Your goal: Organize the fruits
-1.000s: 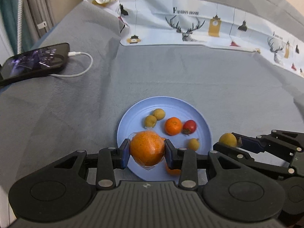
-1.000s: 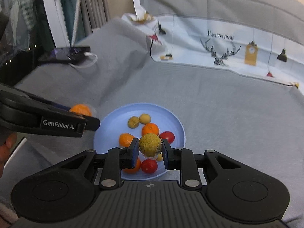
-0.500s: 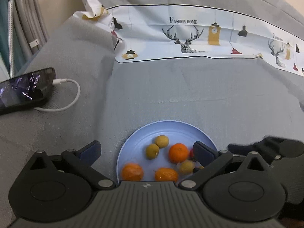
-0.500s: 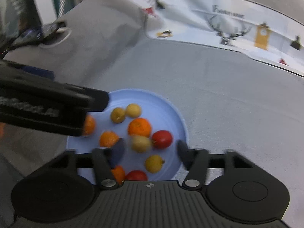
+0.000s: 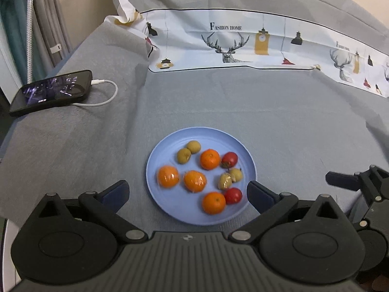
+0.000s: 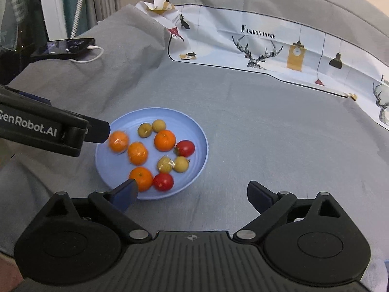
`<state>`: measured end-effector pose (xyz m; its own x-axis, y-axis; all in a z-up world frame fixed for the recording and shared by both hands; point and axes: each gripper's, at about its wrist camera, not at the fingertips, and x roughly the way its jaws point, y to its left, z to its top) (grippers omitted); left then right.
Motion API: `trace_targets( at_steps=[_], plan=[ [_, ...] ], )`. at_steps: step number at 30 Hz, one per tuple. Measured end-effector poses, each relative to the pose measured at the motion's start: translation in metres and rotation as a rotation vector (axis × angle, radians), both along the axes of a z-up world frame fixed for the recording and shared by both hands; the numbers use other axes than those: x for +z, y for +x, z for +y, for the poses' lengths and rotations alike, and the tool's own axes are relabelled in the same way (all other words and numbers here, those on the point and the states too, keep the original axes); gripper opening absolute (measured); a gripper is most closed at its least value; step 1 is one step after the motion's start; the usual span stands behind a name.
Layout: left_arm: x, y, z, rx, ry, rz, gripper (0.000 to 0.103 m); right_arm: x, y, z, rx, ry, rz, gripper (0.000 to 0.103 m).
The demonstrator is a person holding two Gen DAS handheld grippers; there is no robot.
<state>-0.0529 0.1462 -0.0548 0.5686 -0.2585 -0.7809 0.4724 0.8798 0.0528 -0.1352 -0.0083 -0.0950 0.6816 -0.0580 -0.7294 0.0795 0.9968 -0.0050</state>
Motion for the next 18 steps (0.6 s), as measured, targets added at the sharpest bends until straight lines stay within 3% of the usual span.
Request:
trace_targets(
  at_steps=[18],
  plan=[
    [0.008, -0.057, 0.015, 0.076, 0.034, -0.03, 0.103, 0.029, -0.065, 0.003, -0.065, -0.044, -0.134, 0.099]
  ],
)
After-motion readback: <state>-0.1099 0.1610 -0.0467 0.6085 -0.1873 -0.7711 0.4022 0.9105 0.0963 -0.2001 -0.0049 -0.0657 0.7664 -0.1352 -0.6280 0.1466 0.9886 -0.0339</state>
